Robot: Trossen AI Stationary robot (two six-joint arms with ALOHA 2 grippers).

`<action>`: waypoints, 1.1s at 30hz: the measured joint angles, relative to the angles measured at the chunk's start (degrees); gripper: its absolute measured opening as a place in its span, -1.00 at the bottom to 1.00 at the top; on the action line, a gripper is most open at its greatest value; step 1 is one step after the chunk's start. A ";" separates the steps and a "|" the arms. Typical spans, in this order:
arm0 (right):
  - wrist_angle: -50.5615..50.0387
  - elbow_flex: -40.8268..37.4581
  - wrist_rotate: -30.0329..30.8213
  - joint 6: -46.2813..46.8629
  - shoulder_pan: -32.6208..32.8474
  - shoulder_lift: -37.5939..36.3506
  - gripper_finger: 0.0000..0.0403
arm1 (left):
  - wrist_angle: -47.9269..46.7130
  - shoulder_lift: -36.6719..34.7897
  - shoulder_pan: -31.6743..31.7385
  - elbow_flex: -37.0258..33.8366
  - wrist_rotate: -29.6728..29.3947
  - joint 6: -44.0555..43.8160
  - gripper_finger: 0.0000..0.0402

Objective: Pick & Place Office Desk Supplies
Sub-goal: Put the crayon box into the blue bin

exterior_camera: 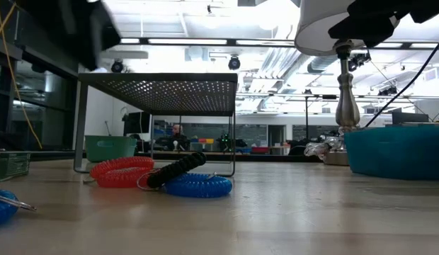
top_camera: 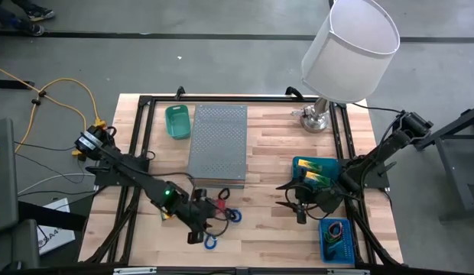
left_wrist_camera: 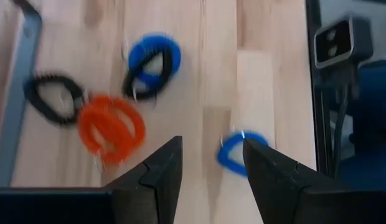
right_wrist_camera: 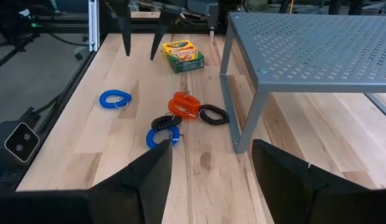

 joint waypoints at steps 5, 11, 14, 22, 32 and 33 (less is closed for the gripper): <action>0.00 0.00 0.00 0.00 0.00 0.02 0.05 | -3.52 0.00 -3.31 0.00 -2.43 -4.89 -0.20; 0.00 0.00 0.00 0.00 0.00 0.02 0.05 | -10.54 0.00 -7.46 0.00 -7.71 -15.64 -0.20; 0.00 0.00 0.00 0.00 0.00 0.02 0.05 | -16.83 0.00 -9.28 0.00 -8.78 -23.24 -0.20; 0.00 0.00 0.02 0.00 0.00 0.02 0.05 | -30.80 0.00 -11.19 0.00 -9.45 -34.61 -0.20; 0.00 -0.01 0.01 0.00 0.00 0.02 0.05 | -34.80 0.00 -9.12 0.00 -5.66 -30.28 -0.20; 0.00 -0.02 0.00 0.00 0.00 0.02 0.05 | -35.97 0.00 -9.11 0.00 -5.64 -30.26 -0.20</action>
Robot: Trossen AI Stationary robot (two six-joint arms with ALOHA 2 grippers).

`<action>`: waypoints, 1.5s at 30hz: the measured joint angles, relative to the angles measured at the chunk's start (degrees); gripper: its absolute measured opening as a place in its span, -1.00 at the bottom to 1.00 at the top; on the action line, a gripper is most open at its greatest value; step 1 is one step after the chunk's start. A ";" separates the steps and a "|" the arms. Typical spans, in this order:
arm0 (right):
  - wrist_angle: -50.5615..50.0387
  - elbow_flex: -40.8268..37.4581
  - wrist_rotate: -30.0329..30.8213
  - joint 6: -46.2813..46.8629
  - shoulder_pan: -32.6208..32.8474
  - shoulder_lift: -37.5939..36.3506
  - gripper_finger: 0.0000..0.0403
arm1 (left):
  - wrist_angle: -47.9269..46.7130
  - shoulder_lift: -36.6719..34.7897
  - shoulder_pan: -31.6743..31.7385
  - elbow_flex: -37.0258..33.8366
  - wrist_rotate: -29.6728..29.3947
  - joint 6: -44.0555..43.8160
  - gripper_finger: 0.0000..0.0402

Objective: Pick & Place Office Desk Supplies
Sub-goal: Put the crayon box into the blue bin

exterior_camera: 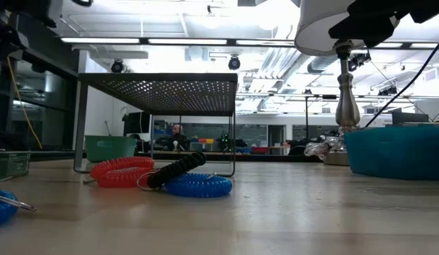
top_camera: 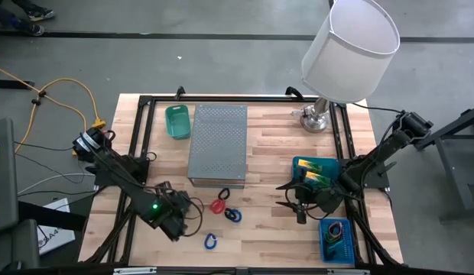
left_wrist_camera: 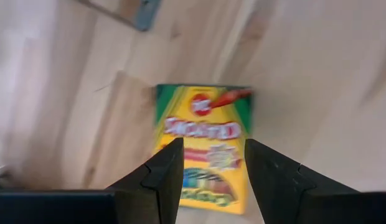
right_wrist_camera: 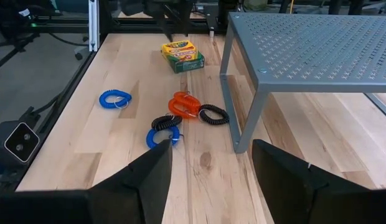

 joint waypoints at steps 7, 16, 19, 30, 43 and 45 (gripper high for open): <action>0.00 0.00 0.00 0.00 0.00 0.00 0.05 | -5.13 -0.51 -0.35 -0.57 0.00 1.38 -0.20; 0.00 0.00 0.02 0.00 0.00 0.00 0.05 | -8.41 -0.55 -0.87 -5.23 4.22 -2.40 -0.20; 0.00 0.00 0.01 0.00 0.00 0.00 0.05 | -10.34 -0.57 -0.98 -5.59 4.00 -1.51 -0.20; 0.00 0.00 0.00 0.00 -0.02 0.00 0.05 | -10.48 -0.57 -0.18 -11.42 0.53 -3.32 -0.20; 0.00 0.00 0.00 0.00 0.00 0.00 0.05 | -0.24 -0.57 3.85 -14.13 0.36 3.43 -0.20; 0.00 0.00 0.00 0.00 -0.01 0.00 0.05 | 1.42 -0.57 4.42 -14.14 0.35 4.48 -0.20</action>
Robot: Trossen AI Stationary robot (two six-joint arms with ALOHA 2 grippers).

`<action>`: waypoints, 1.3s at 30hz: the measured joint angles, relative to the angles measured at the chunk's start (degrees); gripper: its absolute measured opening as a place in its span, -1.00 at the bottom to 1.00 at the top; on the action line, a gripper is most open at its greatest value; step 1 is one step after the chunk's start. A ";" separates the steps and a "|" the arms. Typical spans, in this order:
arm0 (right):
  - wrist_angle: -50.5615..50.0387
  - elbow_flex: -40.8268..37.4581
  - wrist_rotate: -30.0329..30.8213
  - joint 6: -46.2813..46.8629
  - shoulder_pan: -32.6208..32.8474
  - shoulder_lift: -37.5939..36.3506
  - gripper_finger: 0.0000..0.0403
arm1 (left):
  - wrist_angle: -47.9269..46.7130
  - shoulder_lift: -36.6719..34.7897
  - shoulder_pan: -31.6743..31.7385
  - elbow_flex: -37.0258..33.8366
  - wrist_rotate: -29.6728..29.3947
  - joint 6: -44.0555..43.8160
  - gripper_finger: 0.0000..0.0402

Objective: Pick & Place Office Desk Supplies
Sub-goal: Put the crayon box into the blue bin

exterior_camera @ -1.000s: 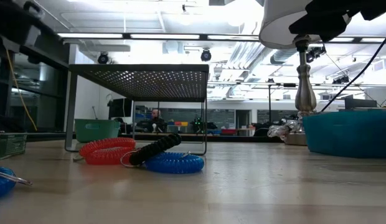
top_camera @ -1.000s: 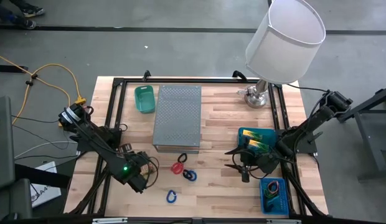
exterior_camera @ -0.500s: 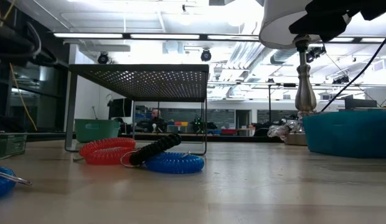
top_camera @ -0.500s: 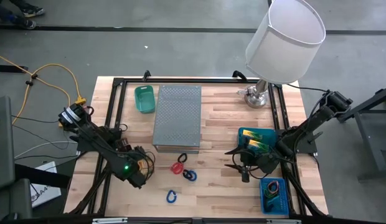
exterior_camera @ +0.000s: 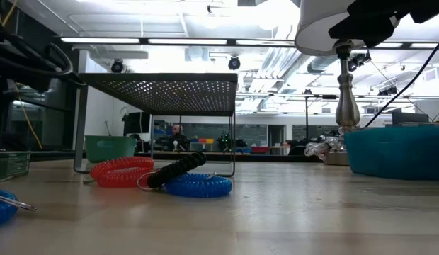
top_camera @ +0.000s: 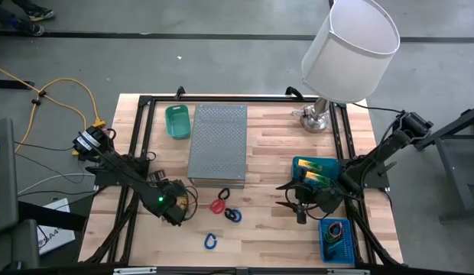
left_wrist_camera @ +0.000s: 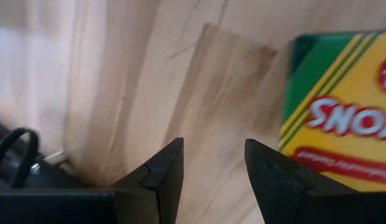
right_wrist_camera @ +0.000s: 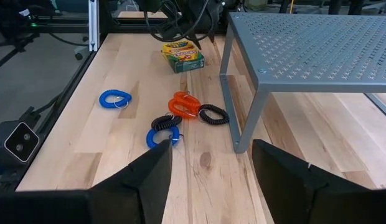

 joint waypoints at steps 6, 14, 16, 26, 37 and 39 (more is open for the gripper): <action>0.00 0.00 0.00 0.00 0.00 0.00 0.05 | 4.41 0.00 1.13 -0.02 0.83 2.20 -0.20; 0.00 0.00 0.00 0.00 0.01 0.00 0.05 | 10.92 0.00 1.19 -0.02 2.26 4.42 -0.20; 0.00 0.00 0.00 0.00 0.01 0.00 0.05 | 12.63 0.00 1.18 -0.02 2.29 5.41 -0.20; 0.00 0.00 0.00 0.00 -0.01 0.00 0.05 | 20.08 0.00 1.20 -0.02 2.23 8.73 -0.20; 0.00 0.00 0.01 0.00 0.01 0.00 0.05 | 11.27 -1.63 3.79 0.93 7.01 7.28 -0.20; 0.00 0.00 0.00 0.00 0.00 0.00 0.05 | 9.55 -2.38 4.07 0.94 8.99 6.31 -0.20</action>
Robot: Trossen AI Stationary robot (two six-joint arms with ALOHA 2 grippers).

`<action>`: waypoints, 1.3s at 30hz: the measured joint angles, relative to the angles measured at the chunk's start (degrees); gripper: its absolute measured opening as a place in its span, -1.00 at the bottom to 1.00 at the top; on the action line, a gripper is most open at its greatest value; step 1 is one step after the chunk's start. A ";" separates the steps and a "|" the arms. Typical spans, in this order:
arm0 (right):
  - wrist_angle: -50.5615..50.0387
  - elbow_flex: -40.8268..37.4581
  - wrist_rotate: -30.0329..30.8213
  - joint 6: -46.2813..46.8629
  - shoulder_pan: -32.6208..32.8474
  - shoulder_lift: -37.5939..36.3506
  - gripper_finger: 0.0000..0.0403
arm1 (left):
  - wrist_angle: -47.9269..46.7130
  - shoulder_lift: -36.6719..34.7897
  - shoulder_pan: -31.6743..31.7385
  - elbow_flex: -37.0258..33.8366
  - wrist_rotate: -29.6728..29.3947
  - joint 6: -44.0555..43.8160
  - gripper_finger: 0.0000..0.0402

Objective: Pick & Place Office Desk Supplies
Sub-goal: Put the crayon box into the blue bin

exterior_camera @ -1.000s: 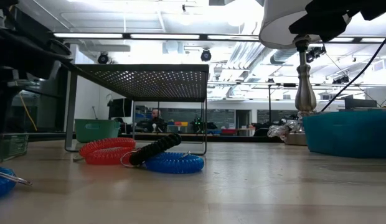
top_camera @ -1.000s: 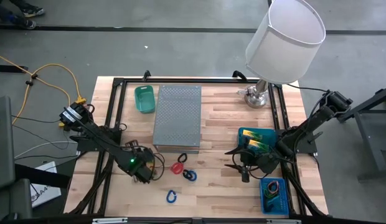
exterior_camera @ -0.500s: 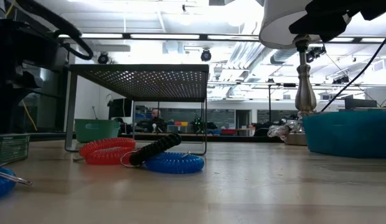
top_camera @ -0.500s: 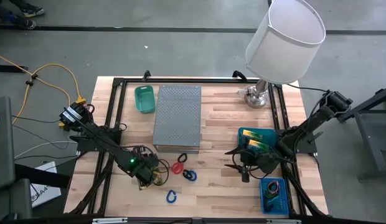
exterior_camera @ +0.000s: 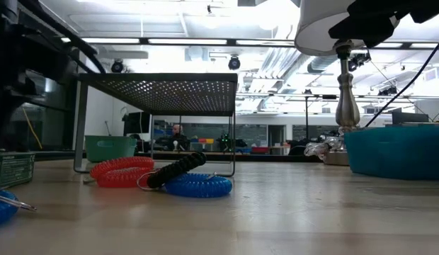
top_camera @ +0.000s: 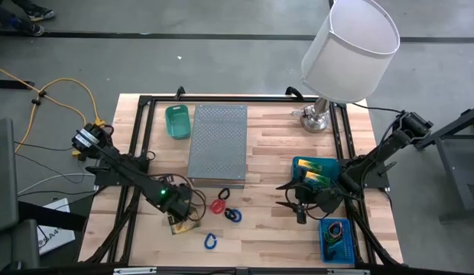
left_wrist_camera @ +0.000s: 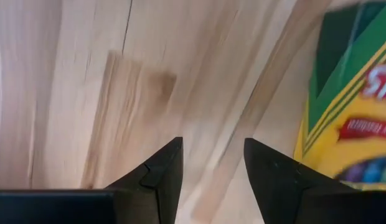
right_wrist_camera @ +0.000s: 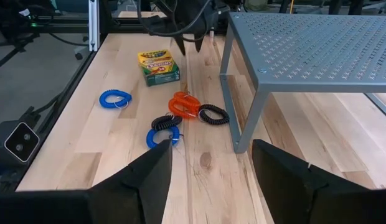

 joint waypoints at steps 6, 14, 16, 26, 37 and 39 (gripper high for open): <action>0.00 0.00 0.00 0.00 -0.01 0.00 0.05 | -3.50 -1.47 -0.35 0.00 7.80 -3.14 -0.20; 0.00 0.00 0.00 0.00 -0.01 0.00 0.05 | -3.17 -1.53 -3.42 0.00 12.08 -2.66 -0.20; 0.00 0.00 0.00 0.00 -0.01 0.00 0.05 | -2.02 -1.53 -4.31 0.00 11.89 -1.33 -0.20; 0.00 0.00 0.01 0.00 0.01 0.00 0.05 | 4.57 -1.53 -7.59 0.00 4.90 8.01 -0.20; 0.00 0.00 0.01 0.00 0.00 0.00 0.05 | 5.67 -1.53 -7.70 0.00 4.50 17.60 -0.20; 0.00 0.00 0.00 0.00 0.01 0.00 0.05 | 6.36 -1.53 -7.70 0.00 4.50 19.41 -0.20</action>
